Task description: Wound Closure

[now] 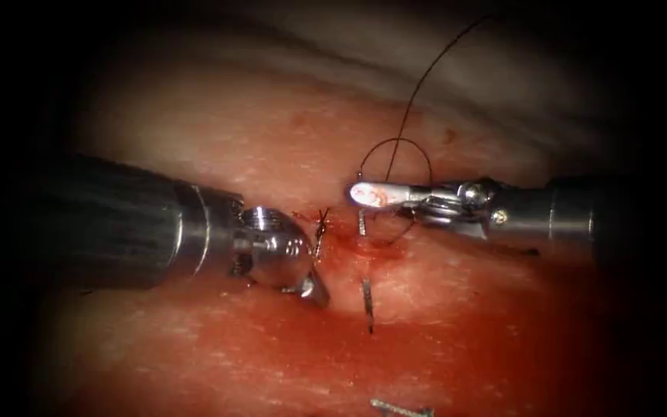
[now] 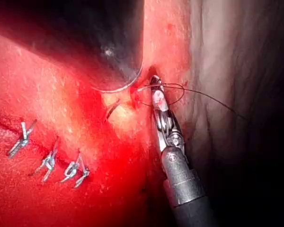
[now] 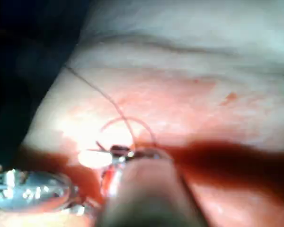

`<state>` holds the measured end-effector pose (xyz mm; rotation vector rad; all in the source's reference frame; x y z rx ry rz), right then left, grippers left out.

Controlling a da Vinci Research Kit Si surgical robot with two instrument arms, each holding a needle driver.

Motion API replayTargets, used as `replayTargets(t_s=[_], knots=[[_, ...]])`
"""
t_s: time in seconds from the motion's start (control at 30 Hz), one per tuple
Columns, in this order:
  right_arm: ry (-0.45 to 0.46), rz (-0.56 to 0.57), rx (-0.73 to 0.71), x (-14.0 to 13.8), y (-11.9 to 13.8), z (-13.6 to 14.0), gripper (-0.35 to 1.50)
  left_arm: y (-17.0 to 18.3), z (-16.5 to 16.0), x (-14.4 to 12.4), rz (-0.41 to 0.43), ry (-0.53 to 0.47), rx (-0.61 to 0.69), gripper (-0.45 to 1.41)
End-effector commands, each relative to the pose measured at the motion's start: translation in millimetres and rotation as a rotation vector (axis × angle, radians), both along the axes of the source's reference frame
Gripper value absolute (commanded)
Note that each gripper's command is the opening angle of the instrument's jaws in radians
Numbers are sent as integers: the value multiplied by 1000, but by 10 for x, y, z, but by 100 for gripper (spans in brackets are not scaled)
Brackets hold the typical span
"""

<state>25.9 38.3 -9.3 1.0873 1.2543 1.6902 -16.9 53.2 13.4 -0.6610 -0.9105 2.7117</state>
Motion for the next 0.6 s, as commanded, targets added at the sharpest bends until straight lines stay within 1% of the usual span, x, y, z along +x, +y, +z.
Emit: replayTargets(t_s=[0.03,0.07,0.1,0.13,0.17,0.2,0.23,0.33,0.37,0.47,0.5,0.57,0.6], knots=[[-30,-15,-39,-3,-3,2,125,1,2,1,-5,-39,-23,-7],[-50,-28,-50,-7,-5,1,126,3,1,3,-9,-52,-38,-4],[-78,-61,-69,-11,-9,-2,130,6,0,5,-13,-97,-72,5],[-88,-70,-71,-11,-11,-3,130,7,0,5,-18,-122,-87,9],[-104,-91,-63,-10,-16,-7,130,9,-1,6,-22,-203,-132,16],[-114,-97,-59,-9,-18,-9,130,8,-2,6,-25,-240,-153,22],[-163,-142,-59,-2,-22,-16,130,6,-3,7,-14,-304,-196,31],[-177,-176,-73,4,-24,-26,130,4,-4,6,8,-360,-244,42],[-178,-184,-82,6,-24,-35,130,2,-4,5,3,-397,-268,45],[-177,-197,-91,2,-22,-52,130,-4,0,0,-15,-433,-296,52],[-195,-188,-101,-4,-21,-60,128,-9,3,-4,-24,-446,-314,54],[-219,-178,-117,-13,-18,-68,126,-14,5,-8,-28,-460,-316,54],[-241,-168,-126,-23,-15,-74,126,-19,8,-14,-40,-474,-319,54]])
